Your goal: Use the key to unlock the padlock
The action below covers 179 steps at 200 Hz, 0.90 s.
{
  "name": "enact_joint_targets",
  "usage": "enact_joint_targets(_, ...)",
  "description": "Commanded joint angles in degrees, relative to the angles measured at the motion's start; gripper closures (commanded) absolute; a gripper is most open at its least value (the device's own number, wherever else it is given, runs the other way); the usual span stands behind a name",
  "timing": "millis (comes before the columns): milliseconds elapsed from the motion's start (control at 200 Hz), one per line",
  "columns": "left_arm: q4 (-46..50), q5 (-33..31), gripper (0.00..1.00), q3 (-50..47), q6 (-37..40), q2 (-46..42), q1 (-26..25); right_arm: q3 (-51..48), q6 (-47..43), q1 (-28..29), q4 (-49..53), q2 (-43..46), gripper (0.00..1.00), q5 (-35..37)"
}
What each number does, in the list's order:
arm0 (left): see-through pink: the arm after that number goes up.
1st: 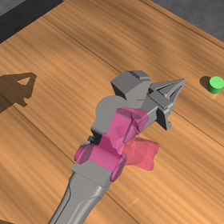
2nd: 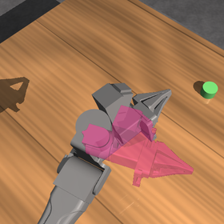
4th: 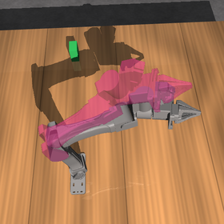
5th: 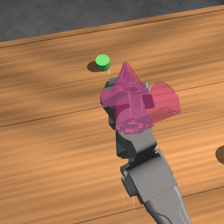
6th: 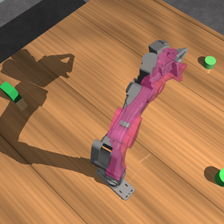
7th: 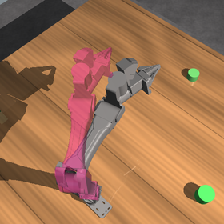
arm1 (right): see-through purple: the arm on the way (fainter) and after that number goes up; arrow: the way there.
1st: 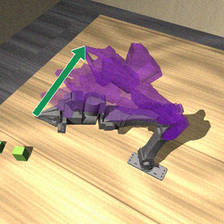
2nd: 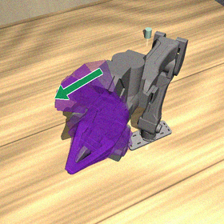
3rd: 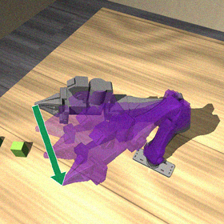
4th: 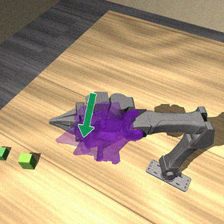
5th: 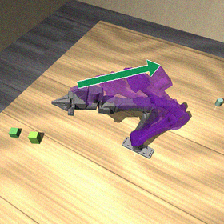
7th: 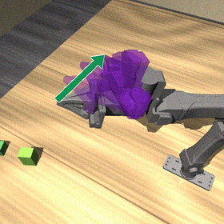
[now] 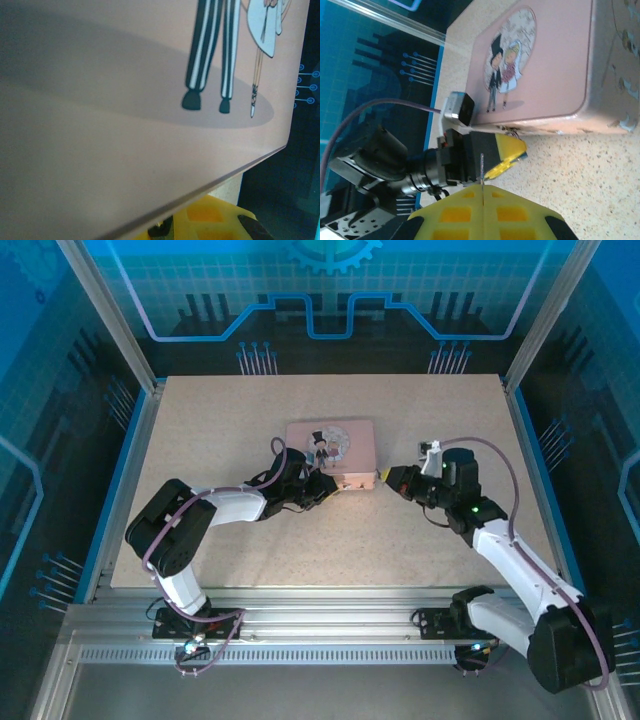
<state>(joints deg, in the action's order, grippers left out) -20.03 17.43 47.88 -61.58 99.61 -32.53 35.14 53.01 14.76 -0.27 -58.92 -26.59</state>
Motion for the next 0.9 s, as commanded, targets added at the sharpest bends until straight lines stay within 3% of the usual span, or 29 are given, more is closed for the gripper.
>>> enact_joint_targets(0,-3.8,3.2,0.89,1.4,-2.5,-2.1,-0.3,-6.2,5.0,-0.2,-8.5,-1.3,1.0,-2.3)
enact_joint_targets(360,-5.6,4.0,0.89,0.6,-3.4,-2.0,-0.2,-15.6,11.6,6.8,-24.4,-5.6,1.0,3.1)
enact_joint_targets(580,-6.1,4.2,0.89,0.6,-3.7,-1.8,-0.2,-15.5,14.9,12.2,-31.0,-11.0,1.0,6.1)
enact_joint_targets(891,-7.1,4.5,0.89,0.0,-4.2,-1.7,-0.2,-13.3,21.4,15.2,-39.5,-17.5,1.0,7.4)
